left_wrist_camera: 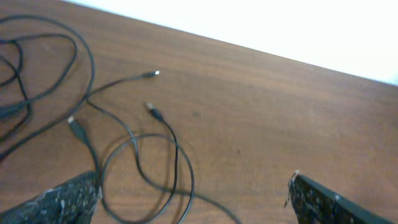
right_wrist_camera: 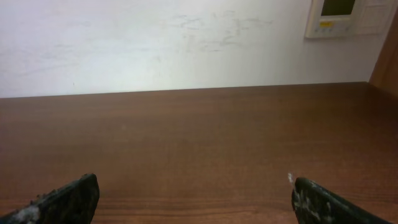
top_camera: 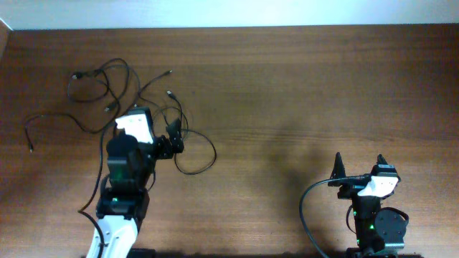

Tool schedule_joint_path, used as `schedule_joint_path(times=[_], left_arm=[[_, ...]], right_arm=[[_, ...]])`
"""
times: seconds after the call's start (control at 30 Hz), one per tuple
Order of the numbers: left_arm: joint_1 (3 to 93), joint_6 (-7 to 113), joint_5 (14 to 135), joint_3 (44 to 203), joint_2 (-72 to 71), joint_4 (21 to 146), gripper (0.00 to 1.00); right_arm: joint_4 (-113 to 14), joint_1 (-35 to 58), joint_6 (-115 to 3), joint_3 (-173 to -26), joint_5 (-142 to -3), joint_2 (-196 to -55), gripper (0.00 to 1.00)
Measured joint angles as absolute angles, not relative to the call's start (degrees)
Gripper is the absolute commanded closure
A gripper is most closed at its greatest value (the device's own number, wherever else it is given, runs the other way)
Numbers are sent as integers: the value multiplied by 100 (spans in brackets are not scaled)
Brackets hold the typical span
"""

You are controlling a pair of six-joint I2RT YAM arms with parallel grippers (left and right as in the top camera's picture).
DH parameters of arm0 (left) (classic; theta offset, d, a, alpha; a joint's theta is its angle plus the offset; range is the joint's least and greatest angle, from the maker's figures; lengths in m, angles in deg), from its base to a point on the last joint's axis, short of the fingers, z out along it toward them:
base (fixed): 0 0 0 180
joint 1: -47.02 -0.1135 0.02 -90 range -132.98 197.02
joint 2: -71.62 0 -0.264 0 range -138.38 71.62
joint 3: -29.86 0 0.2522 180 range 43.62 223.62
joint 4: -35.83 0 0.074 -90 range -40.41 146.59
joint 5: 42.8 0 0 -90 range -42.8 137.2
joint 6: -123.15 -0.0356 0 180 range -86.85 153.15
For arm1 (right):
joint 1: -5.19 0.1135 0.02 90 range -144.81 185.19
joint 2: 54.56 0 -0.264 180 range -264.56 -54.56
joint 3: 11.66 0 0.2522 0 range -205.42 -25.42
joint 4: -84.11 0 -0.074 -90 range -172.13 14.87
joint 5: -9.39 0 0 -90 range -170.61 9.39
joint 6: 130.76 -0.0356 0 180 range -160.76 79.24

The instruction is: Untangle cables

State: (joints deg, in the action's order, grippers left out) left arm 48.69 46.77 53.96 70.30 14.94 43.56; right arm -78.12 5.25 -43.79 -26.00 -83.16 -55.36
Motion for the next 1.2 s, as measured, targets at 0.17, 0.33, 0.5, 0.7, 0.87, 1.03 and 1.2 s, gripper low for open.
schedule_joint_path(times=[0.17,0.33,0.5,0.7,0.87,1.03,1.2], left_arm=[[4869,4616,5493,6173,1690,3323,1],[4869,4618,5523,5351,1913,2562,1],[4869,4616,5539,4650,2180,2348,1],[4869,4616,5532,4433,2864,3473,1],[4869,4618,5462,4420,3961,4597,1],[4871,4575,5331,4420,5194,5336,1],[4871,4120,5274,4420,6164,5342,1]], right_arm=[[-7812,525,-4376,-2600,-8316,-5536,2],[-7812,525,-4379,-2600,-8316,-5536,2],[-7812,525,-4381,-2600,-8316,-5536,1],[-7812,525,-4381,-2600,-8316,-5533,2],[-7807,525,-4381,-2600,-8311,-5536,2],[-7814,525,-4376,-2600,-8316,-5525,2],[-7812,525,-4381,-2600,-8316,-5525,2]])
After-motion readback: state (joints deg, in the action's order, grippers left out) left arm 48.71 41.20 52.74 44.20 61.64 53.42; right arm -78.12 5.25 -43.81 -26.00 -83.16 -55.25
